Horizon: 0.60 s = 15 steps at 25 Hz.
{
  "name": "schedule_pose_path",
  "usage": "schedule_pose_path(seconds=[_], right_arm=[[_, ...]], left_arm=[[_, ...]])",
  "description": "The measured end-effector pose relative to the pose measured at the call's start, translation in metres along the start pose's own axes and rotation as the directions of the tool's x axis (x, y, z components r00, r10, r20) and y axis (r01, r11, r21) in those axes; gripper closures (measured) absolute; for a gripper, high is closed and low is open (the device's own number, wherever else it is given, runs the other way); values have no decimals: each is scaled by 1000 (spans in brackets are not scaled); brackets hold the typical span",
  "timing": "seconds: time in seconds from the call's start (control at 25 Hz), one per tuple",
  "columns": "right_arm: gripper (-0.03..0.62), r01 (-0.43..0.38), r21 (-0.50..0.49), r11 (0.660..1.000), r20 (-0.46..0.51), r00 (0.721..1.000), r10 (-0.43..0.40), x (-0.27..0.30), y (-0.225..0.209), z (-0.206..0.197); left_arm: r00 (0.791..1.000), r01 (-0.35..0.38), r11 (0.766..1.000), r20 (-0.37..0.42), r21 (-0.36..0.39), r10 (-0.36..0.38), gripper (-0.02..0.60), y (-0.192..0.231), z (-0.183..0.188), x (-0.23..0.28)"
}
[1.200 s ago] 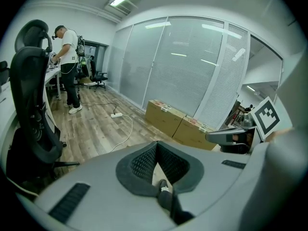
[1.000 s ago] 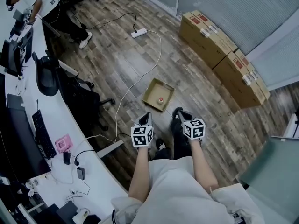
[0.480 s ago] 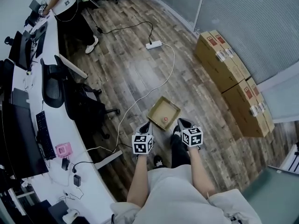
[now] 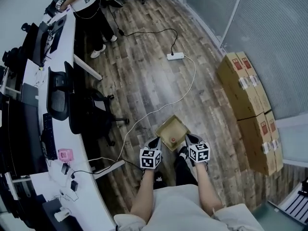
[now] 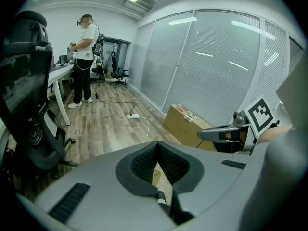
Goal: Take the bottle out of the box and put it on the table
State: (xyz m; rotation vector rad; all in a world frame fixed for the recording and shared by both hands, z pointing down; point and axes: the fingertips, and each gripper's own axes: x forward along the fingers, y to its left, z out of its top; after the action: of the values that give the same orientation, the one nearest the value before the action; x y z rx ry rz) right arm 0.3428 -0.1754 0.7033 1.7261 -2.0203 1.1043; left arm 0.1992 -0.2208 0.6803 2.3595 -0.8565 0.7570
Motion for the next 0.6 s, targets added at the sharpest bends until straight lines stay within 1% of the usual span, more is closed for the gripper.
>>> schedule_pose_path(seconds=[0.12, 0.24, 0.4, 0.6], right_arm=[[556, -48, -68, 997, -36, 998, 46, 26, -1, 9], [556, -69, -114, 991, -66, 996, 62, 48, -4, 15], [556, -86, -150, 985, -103, 992, 70, 70, 5, 20], [556, -83, -187, 979, -130, 990, 59, 92, 20, 19]], left_arm=[[1000, -27, 999, 6, -24, 27, 568, 7, 4, 14], [999, -42, 998, 6, -43, 42, 568, 15, 6, 25], [998, -65, 996, 12, -54, 66, 568, 32, 10, 22], [999, -49, 996, 13, -74, 50, 568, 55, 9, 24]])
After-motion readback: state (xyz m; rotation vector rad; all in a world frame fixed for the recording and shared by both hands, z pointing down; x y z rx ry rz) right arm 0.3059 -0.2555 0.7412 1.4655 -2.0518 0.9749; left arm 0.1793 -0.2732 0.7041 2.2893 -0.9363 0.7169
